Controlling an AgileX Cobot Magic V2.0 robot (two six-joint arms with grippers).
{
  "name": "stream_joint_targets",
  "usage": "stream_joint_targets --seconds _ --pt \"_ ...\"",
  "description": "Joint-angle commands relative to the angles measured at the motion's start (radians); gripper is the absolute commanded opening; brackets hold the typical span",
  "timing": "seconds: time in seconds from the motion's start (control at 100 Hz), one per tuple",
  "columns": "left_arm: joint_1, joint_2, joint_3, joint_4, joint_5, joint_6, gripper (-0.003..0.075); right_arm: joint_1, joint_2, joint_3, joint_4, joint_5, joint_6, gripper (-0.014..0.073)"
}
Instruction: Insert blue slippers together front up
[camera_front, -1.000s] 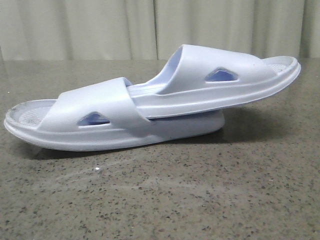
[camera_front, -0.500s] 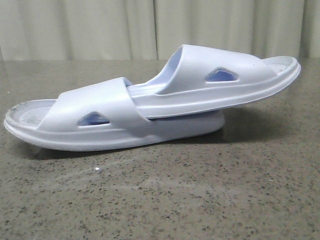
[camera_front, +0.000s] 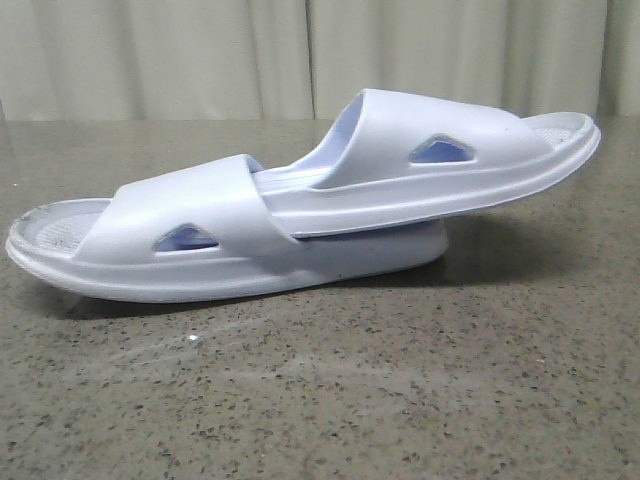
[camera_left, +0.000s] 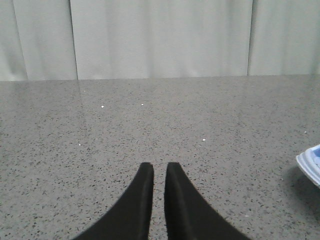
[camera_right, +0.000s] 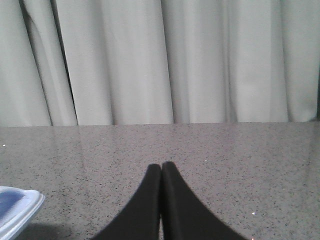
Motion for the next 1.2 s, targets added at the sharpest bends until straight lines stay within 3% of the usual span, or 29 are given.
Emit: stream_joint_targets --seconds 0.0,0.69,0.8,1.0,1.1,1.19 --pt "0.002 -0.029 0.011 -0.011 -0.086 -0.008 0.0016 -0.007 0.007 -0.027 -0.015 -0.048 -0.010 -0.0107" --pt "0.002 -0.029 0.011 -0.011 -0.086 -0.008 0.0016 -0.007 0.007 -0.020 0.028 -0.005 -0.025 -0.0107" --pt "0.002 -0.029 0.011 -0.011 -0.086 -0.008 0.0016 -0.007 0.007 -0.019 0.268 0.041 -0.232 -0.0107" --pt "0.002 -0.029 0.011 -0.011 -0.086 -0.008 0.0016 -0.007 -0.020 0.033 0.640 -0.031 -0.690 -0.0107" --pt "0.002 -0.029 0.011 -0.011 -0.086 -0.008 0.0016 -0.007 -0.076 0.073 0.765 -0.036 -0.785 -0.0107" --pt "0.002 -0.029 0.011 -0.011 -0.086 -0.008 0.0016 -0.007 -0.122 0.112 0.791 -0.042 -0.805 -0.0107"
